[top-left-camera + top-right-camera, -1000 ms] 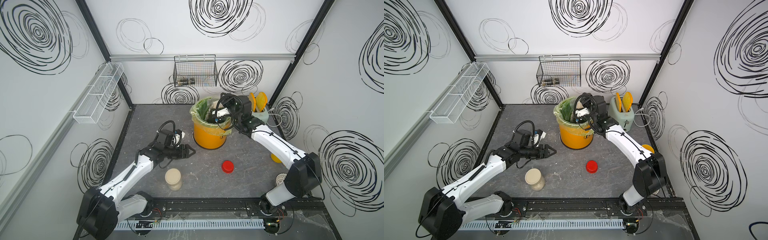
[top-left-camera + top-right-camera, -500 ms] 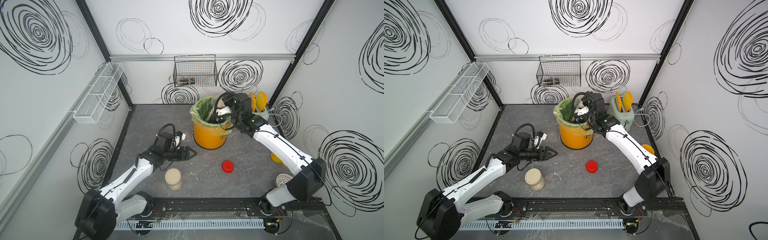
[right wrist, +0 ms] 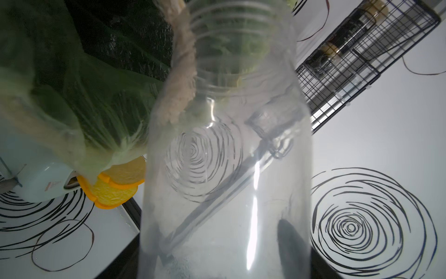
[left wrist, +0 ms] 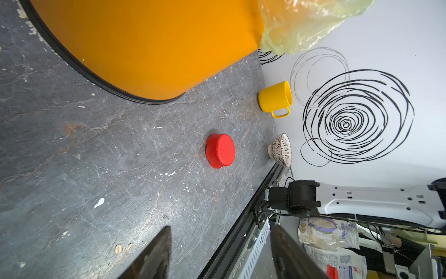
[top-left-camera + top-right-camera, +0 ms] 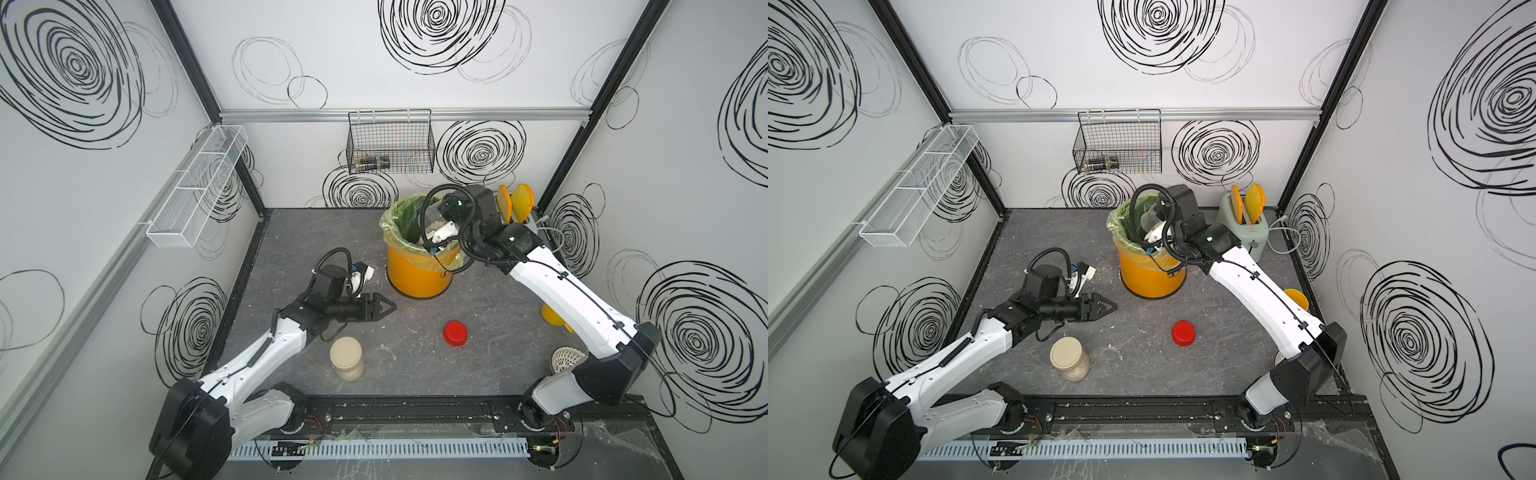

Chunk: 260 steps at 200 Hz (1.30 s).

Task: Empty expired oatmeal from jars
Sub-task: Pour the expired oatmeal into the trash bin.

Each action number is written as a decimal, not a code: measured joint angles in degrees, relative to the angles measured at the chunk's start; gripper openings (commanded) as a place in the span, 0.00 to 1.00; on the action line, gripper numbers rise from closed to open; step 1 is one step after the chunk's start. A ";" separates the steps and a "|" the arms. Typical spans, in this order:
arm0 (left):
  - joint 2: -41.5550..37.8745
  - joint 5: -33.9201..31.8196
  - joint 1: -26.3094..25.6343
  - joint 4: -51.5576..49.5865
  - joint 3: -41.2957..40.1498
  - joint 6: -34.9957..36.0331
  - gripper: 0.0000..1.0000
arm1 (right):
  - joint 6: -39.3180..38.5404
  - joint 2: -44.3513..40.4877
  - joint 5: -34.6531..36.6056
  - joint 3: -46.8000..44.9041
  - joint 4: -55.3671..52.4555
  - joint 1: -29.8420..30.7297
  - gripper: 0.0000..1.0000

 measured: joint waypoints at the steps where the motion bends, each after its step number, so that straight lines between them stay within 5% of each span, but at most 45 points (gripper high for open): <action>1: 0.00 0.00 -0.02 -0.02 0.00 0.00 0.68 | 0.09 0.00 -0.07 0.11 -0.17 0.00 0.28; 260: 0.00 0.39 -1.75 -0.37 -0.61 0.28 0.68 | 5.33 0.15 -1.05 -2.14 0.28 -1.88 0.23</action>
